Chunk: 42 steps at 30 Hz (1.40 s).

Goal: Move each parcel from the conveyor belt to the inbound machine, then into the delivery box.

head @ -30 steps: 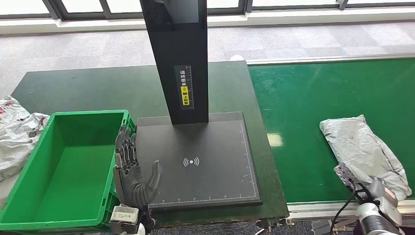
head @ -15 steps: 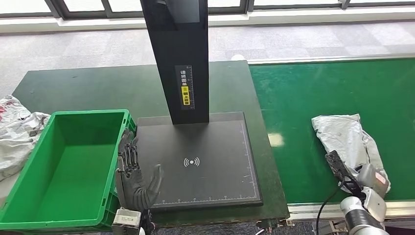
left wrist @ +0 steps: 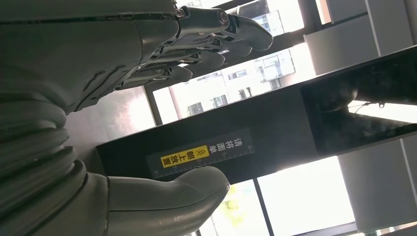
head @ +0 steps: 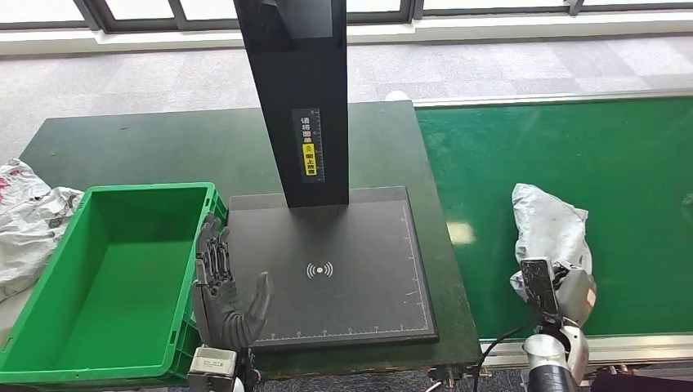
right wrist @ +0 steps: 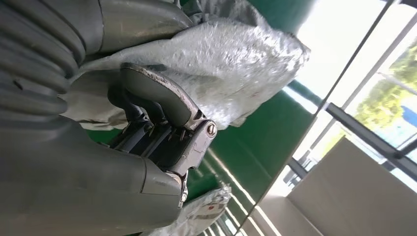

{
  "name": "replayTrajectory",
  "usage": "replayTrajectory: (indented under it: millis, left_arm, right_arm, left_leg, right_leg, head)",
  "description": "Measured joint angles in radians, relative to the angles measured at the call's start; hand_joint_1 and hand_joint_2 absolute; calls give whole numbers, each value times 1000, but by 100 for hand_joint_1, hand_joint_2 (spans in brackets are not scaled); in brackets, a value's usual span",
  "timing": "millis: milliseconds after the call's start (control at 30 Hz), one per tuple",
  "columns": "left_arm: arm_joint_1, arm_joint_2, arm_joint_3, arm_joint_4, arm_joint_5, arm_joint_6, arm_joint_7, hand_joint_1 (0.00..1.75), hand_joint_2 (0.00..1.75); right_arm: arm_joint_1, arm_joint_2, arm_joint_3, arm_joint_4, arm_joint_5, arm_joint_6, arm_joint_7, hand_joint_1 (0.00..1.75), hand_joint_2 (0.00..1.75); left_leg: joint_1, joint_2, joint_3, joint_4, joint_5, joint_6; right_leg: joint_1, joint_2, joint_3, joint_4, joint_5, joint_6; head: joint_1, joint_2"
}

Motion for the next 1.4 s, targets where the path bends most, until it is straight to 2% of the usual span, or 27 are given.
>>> replayTrajectory:
  millis: [133, 233, 467, 667, 967, 1000, 1100, 1133, 1300, 1400]
  left_arm:
    - [3, -7, 5, -7, -8, -6, 0, 0, 175]
    - [5, -12, 10, -9, -8, -18, 0, 0, 175]
    - [-1, -13, 12, -6, 4, -28, 0, 0, 175]
    - [-10, -14, 12, 2, 13, -38, 0, 0, 175]
    - [-21, -27, 12, 9, -1, -54, 0, 0, 175]
    - [-21, -28, 12, 9, -3, -55, 0, 0, 175]
    - [-21, -29, 12, 9, -13, -58, 0, 0, 175]
    - [-21, -29, 12, 8, -16, -59, 0, 0, 175]
    - [-18, -33, 18, 1, -32, -60, 0, 0, 175]
    - [-14, -38, 35, -6, -46, -81, 0, 0, 175]
  right_arm:
    - [57, 70, 78, -139, -78, 34, -55, 175, 175]
    - [101, 113, 162, -253, -105, 46, -66, 175, 175]
    - [155, 164, 392, -426, -122, 37, -71, 175, 175]
    - [162, 181, 490, -479, -168, 67, -65, 175, 175]
    - [121, 200, 592, -472, -185, 104, -51, 175, 175]
    - [117, 200, 599, -470, -186, 111, -49, 137, 175]
    - [93, 204, 623, -446, -169, 127, -7, 6, 175]
    - [81, 205, 630, -430, -155, 124, 20, 0, 175]
    - [30, 203, 632, -322, -22, 6, 203, 0, 175]
    - [39, 189, 602, -307, 61, -4, 282, 0, 175]
  left_leg:
    - [0, 0, 0, 0, 0, 0]
    - [0, 0, 0, 0, 0, 0]
    - [0, 1, 1, 0, 1, 0]
    - [0, 1, 0, 0, 1, -1]
    - [0, 0, 0, 0, 1, -1]
    - [0, 0, 0, 0, 1, -1]
    - [0, 1, 0, 0, 1, -1]
    - [0, 1, 0, 0, 2, -1]
    - [0, 0, 0, 0, 2, 0]
    - [0, 0, 0, 0, 2, 0]
  right_leg:
    - [0, 0, 0, 0, 0, 0]
    - [0, 0, -1, 0, 0, 0]
    - [0, 1, -1, 0, 0, 0]
    - [0, 1, -1, 0, 0, 0]
    - [0, 1, -1, 0, 0, 0]
    - [0, 1, -1, 0, 0, 0]
    - [0, 2, -2, 0, 0, 0]
    - [0, 2, -2, 0, 0, 0]
    - [0, 1, -2, 0, 1, 0]
    - [0, 1, -2, 0, 1, 0]
  head:
    - [0, 0]
    - [0, 0]
    - [0, 0]
    - [0, 0]
    - [0, 0]
    - [0, 0]
    - [0, 0]
    - [0, 0]
    - [0, 0]
    - [0, 0]
